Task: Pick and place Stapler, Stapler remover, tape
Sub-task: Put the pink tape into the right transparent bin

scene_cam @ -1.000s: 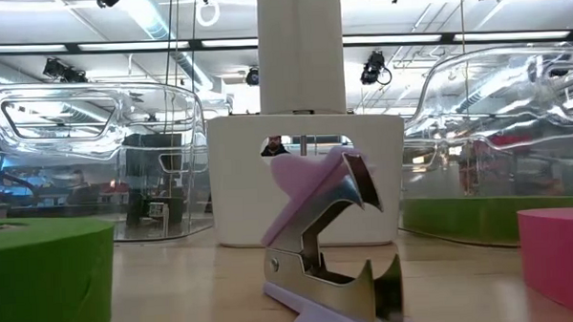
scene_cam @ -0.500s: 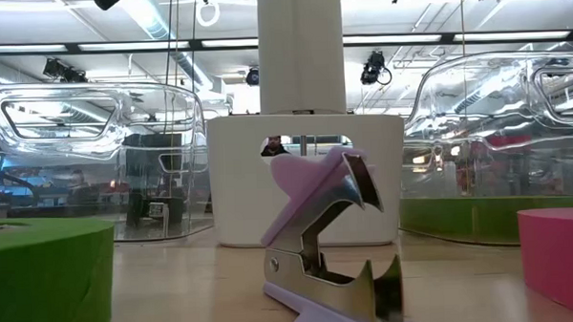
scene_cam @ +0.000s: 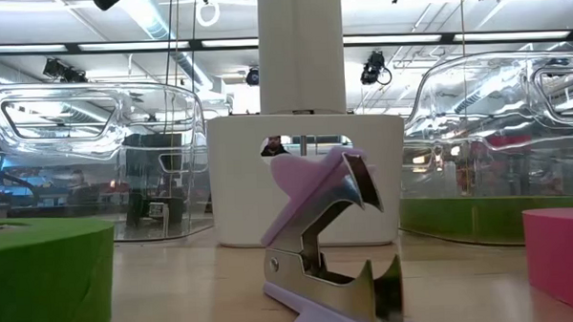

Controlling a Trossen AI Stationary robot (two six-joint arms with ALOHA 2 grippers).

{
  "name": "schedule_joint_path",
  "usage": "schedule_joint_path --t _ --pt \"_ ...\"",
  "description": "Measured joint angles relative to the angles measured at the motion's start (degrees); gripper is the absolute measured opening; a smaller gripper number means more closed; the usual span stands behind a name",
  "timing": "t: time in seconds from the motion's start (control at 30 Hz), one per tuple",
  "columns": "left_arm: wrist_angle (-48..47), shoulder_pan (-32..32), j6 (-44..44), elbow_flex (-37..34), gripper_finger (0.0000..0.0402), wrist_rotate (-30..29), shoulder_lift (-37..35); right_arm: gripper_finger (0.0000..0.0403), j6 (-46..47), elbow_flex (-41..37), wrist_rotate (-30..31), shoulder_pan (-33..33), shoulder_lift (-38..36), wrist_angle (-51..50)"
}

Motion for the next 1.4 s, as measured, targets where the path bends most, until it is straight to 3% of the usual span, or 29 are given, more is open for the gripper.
schedule_joint_path --t 0.43,0.63,0.77,0.87,1.13,1.4 --pt "-1.74 0.00 -1.20 0.00 0.0018 0.00 0.00 0.0129 2.56 -0.07 -1.08 0.00 1.06 -2.15" --pt "-1.75 -0.01 -1.29 0.00 0.0018 0.00 0.00 0.0054 3.81 -0.19 -2.41 0.11 1.37 -1.03" --pt "-1.73 0.00 -1.33 0.00 0.0018 0.00 0.00 0.0048 0.92 -0.20 -5.01 0.22 1.66 4.31" --pt "-1.75 0.00 -1.33 0.00 0.0018 0.00 0.00 0.0003 -0.52 1.30 -4.56 0.27 1.62 2.63" --pt "-1.75 0.00 -1.38 0.00 0.0018 0.00 0.00 0.0003 -4.25 8.80 -2.83 0.22 1.62 -9.82" --pt "-1.75 -0.02 -1.27 0.00 0.0018 0.00 0.00 0.0012 -1.78 9.79 -6.11 0.22 1.63 -9.33"
